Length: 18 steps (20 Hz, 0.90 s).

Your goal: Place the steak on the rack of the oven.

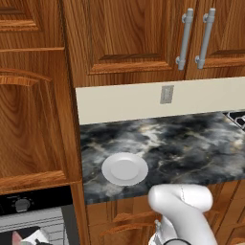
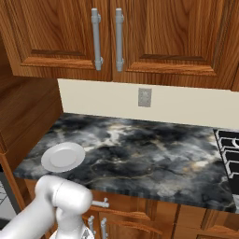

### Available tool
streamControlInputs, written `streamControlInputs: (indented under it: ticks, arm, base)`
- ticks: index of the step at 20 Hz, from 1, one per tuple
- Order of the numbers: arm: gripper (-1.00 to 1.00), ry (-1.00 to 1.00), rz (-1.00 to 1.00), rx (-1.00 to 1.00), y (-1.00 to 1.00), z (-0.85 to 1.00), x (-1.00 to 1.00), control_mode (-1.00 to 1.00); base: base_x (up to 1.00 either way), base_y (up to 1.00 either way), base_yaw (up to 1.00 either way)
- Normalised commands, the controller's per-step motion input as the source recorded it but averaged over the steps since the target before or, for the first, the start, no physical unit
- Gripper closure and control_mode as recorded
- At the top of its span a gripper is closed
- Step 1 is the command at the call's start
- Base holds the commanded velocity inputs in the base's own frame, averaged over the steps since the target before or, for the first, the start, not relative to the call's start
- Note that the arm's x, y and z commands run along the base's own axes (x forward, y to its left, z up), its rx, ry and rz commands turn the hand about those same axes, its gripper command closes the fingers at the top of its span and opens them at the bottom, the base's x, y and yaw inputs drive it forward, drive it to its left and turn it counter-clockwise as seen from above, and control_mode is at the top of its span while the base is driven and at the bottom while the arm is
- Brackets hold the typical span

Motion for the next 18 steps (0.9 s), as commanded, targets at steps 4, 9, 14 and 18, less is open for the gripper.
streamControlInputs:
  ticks: [4, 9, 14, 18]
  arm:
    - [1.0, 0.03, -0.09, 0.0, 0.39, -0.18, 0.42, -1.0]
    - [1.0, 0.0, -0.09, 0.0, 0.41, -0.32, 0.09, -1.0]
    - [1.0, 0.07, -0.11, 0.0, 0.4, -0.33, 0.19, -1.0]
    - [1.0, 0.07, -0.1, 0.0, 0.34, -0.31, 0.19, -1.0]
  base:
    - [0.0, 0.0, 0.0]
    - [0.0, 0.0, 0.0]
    - [0.0, 0.0, 0.0]
    - [0.0, 0.0, 0.0]
